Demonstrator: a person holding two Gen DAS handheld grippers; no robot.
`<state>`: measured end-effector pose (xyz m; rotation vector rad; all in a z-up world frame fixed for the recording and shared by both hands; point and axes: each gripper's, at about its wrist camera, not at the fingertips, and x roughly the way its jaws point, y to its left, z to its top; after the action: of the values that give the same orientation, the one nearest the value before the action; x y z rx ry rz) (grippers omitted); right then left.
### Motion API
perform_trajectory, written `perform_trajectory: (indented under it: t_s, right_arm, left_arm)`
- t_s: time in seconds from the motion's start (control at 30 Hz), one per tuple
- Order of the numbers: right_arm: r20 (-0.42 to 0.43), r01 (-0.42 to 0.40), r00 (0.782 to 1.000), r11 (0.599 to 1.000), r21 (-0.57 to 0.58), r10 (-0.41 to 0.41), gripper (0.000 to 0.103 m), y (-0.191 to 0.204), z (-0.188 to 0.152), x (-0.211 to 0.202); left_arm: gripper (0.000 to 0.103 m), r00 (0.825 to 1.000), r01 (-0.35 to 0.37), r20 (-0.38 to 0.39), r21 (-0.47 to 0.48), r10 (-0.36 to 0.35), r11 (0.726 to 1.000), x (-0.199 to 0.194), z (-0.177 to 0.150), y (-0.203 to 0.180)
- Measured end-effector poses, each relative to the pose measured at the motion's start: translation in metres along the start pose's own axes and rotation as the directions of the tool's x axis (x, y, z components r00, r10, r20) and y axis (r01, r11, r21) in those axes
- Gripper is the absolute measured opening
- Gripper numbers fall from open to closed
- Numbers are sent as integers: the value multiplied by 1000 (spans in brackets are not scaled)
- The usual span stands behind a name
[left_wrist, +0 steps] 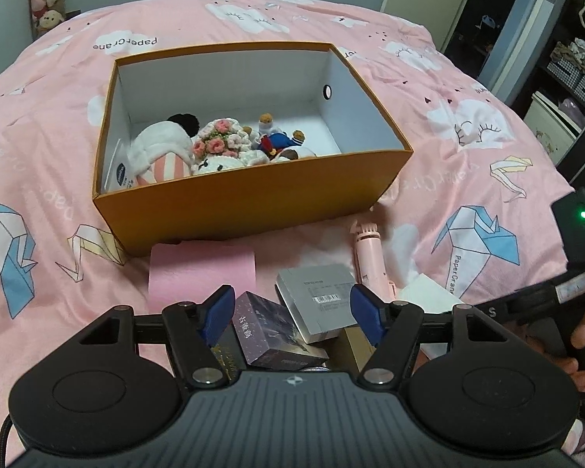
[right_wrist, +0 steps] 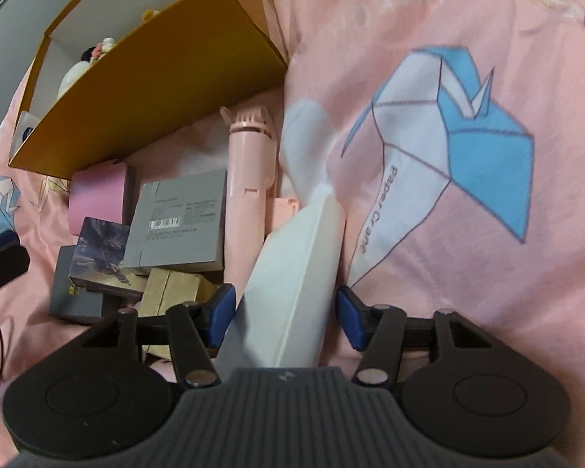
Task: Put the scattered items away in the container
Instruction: 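Grasp the white rectangular box with the right tool while the left tool reaches the pink selfie stick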
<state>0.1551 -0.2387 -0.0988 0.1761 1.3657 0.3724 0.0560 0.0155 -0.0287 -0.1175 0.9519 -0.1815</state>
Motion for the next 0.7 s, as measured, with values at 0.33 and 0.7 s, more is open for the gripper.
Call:
perform_trajectory:
  t_s: [0.33,0.7]
  right_arm:
    - [91,-18,996,1000,-21,20,36,7,9,-32]
    - [267,111,960,987,-115,-77,32,6,41,-54]
  left_arm:
    - [48,994,94,-59,48,-91,994,15,9,-14]
    - [41,967,197,-176,52,-185,979,82,42,-46]
